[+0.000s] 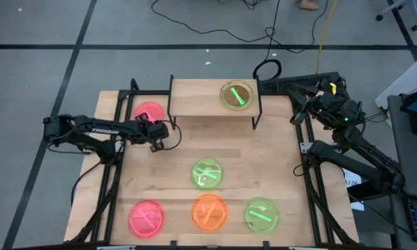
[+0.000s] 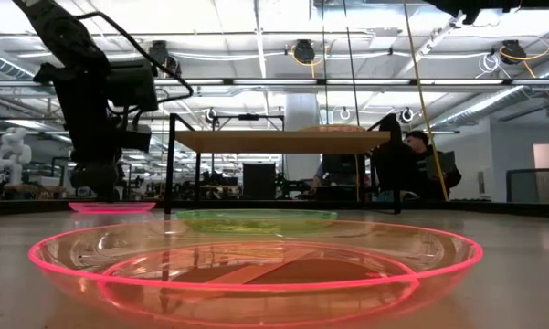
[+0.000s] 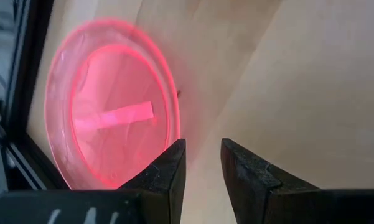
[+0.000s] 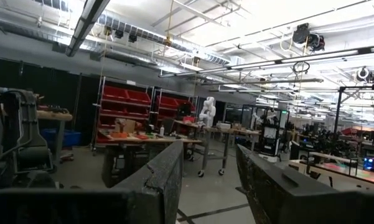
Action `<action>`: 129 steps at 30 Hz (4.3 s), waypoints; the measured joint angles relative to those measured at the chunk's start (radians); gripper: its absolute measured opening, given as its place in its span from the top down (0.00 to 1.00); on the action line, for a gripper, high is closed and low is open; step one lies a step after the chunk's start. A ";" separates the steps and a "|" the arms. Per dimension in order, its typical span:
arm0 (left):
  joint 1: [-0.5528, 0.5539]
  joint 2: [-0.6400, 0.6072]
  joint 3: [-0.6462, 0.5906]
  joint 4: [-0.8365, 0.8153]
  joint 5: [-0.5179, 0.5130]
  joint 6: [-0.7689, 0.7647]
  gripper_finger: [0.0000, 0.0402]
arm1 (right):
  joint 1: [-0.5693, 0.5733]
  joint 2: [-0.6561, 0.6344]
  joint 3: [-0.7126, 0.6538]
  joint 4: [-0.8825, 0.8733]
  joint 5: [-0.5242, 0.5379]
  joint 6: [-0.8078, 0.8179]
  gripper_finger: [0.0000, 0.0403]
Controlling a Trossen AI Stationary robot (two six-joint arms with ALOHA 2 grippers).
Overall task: Place and stack plates onto a shelf
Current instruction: Stack the top red plate on top of the green plate on the shelf
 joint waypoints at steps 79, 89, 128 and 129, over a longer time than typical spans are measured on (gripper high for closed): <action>-0.577 0.112 0.432 -0.184 0.115 -0.576 1.00 | 0.000 0.003 -0.069 0.058 0.000 0.123 0.67; -0.660 0.112 0.668 -0.101 -0.096 -0.230 1.00 | 0.000 0.003 -0.069 0.058 0.000 0.124 0.67; -0.015 0.395 0.713 0.640 0.298 1.151 1.00 | 0.000 -0.074 -0.069 0.296 0.004 0.146 0.67; -0.008 0.409 0.713 0.651 0.301 1.155 1.00 | 0.000 -0.074 -0.069 0.295 0.004 0.146 0.67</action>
